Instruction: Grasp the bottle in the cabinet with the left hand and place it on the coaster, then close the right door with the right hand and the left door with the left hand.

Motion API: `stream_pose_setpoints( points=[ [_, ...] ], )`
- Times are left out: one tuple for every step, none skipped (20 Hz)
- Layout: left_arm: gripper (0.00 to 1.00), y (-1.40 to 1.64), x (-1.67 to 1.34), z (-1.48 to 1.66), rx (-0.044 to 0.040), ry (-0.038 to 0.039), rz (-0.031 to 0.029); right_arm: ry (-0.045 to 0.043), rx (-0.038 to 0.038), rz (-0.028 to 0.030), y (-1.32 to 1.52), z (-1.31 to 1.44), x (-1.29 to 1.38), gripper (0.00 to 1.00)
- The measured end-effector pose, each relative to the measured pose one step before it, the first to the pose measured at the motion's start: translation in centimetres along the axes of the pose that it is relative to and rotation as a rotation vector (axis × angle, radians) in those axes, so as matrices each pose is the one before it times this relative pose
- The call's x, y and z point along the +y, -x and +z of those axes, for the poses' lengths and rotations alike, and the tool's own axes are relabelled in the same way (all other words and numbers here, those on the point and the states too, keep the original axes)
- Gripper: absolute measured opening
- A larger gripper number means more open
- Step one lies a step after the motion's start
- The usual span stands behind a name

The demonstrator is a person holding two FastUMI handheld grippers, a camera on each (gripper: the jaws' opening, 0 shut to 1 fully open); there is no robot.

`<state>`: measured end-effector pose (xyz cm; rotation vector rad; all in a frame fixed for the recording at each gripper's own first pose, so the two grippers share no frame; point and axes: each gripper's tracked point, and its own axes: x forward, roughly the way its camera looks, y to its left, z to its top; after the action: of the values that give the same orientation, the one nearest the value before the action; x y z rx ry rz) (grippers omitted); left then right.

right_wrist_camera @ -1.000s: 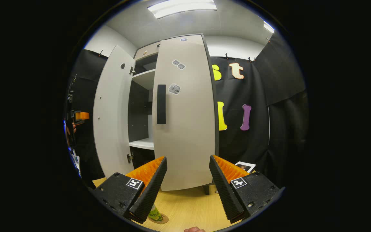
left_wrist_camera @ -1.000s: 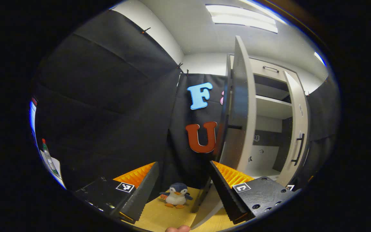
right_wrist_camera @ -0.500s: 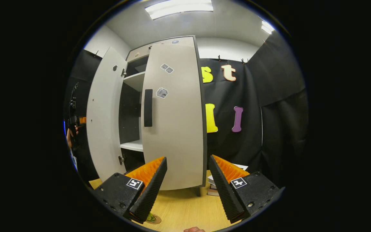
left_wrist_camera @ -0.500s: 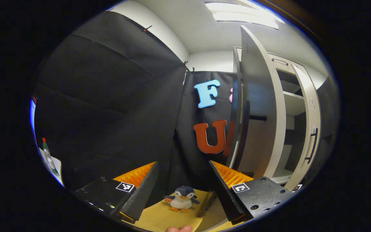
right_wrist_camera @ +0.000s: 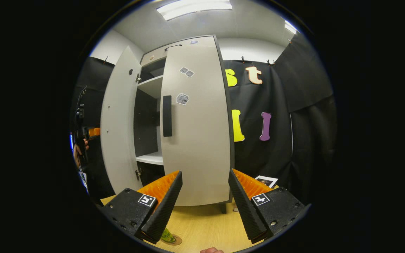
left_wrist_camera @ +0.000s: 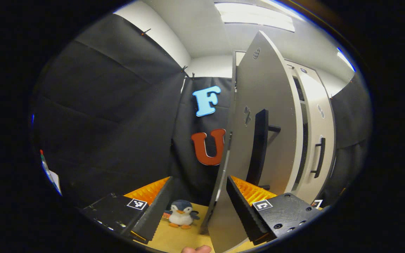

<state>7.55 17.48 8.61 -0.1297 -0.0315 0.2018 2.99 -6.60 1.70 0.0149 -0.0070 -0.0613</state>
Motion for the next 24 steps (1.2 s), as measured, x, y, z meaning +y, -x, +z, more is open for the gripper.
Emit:
stream_pose_setpoints(
  points=[
    [0.93, -0.268, -1.666, -0.42, 0.00356, 0.01227, -0.05233, 0.00213, -0.00126, -0.00438, 0.105, 0.11, -0.107, 0.81],
    [0.93, -0.42, -1.695, -0.31, -0.00189, 0.01119, -0.05251, -0.00498, -0.00248, -0.00303, 0.16, 0.095, -0.098, 0.81],
    [0.93, -0.53, -1.31, -0.432, 0.00479, 0.0136, -0.03527, -0.00981, -0.0056, -0.00287, 0.121, 0.162, -0.081, 0.81],
    [0.94, -0.533, -0.812, -0.423, 0.00989, 0.0082, -0.02622, -0.00879, -0.00826, -0.00615, 0.082, 0.191, -0.262, 0.81],
    [0.94, -0.414, -0.63, -0.518, 0.01331, 0.0015, -0.00772, -0.00388, -0.00672, -0.01102, 0.156, 0.248, -0.39, 0.81],
    [0.99, -0.356, -0.305, -0.38, 0.00559, -0.0023, 0.00413, -0.00169, -0.00516, -0.0111, 0.211, 0.122, -0.156, 0.81],
    [0.95, -0.224, -0.218, -0.033, -0.00072, -0.00055, -0.00114, 0.00093, -0.00269, -0.00983, 0.166, 0.097, -0.254, 0.81],
    [0.95, -0.083, -0.284, -0.058, -0.00001, 0.0042, -0.00754, 0.00045, -0.0006, -0.01313, 0.258, -0.052, -0.439, 0.81],
    [0.95, -0.027, -0.304, -0.03, 0.00046, 0.00297, -0.00708, -0.00098, 0.00053, -0.01002, 0.293, -0.047, -0.473, 0.81],
    [0.95, -0.194, -0.011, 0.094, -0.00288, -0.0003, -0.00184, -0.00223, 0.00246, -0.00743, 0.054, -0.172, -0.472, 0.81],
    [0.95, 0.021, -0.145, 0.258, -0.00555, 0.00015, -0.00191, -0.00305, 0.00196, -0.00698, 0.045, -0.023, -0.326, 0.81],
    [1.0, 0.145, -0.26, 0.136, -0.00607, 0.0034, -0.00253, -0.00279, 0.00197, -0.00521, -0.012, -0.097, -0.235, 0.81],
    [1.0, 0.345, -0.559, -0.295, 0.00121, 0.01448, -0.00252, -0.00297, 0.0005, -0.00247, 0.001, -0.08, -0.14, 0.81],
    [0.99, 0.486, -0.96, -0.866, 0.012, 0.02035, -0.00661, -0.00321, 0.00327, -0.00018, -0.077, -0.216, 0.008, 0.81],
    [0.99, 0.522, -0.692, -0.68, 0.007, 0.01853, -0.00408, -0.00585, 0.00635, 0.00333, -0.111, -0.216, 0.111, 0.81],
    [1.0, 0.62, -0.666, -0.813, 0.00193, 0.01273, 0.00249, -0.00757, 0.01024, 0.00673, -0.101, -0.309, 0.339, 0.81],
    [1.0, 0.728, -0.574, -0.722, -0.00437, 0.00256, 0.00266, -0.00732, 0.00689, 0.0131, -0.06, -0.244, 0.35, 0.81],
    [1.0, 0.743, -0.223, -0.592, -0.00427, -0.00667, 0.00986, -0.00422, 0.00541, 0.01246, -0.136, -0.145, 0.346, 0.81],
    [1.0, 0.618, -0.047, -0.728, -0.0036, -0.01592, 0.0186, -0.00052, 0.0056, 0.0097, -0.028, -0.074, 0.308, 0.81],
    [1.0, 0.71, 0.076, -0.757, 0.00032, -0.01995, 0.0222, 0.00164, 0.00286, 0.01214, 0.002, -0.053, 0.347, 0.81],
    [1.0, 0.693, 0.055, -0.88, 0.00828, -0.01932, 0.01578, 0.00346, 0.00065, 0.00904, -0.031, 0.061, 0.325, 0.81],
    [1.0, 0.715, -0.1, -1.108, 0.01034, -0.01763, 0.00673, 0.00511, 0.00124, 0.00389, 0.027, -0.07, 0.175, 0.81],
    [1.0, 0.535, -0.12, -0.988, 0.00966, -0.01418, 0.00414, 0.00492, 0.00269, 0.00435, -0.045, -0.109, 0.117, 0.81],
    [1.0, 0.517, -0.041, -0.81, 0.00949, -0.00986, -0.00017, 0.00376, 0.00399, 0.00589, -0.013, -0.088, 0.199, 0.81]
  ],
)
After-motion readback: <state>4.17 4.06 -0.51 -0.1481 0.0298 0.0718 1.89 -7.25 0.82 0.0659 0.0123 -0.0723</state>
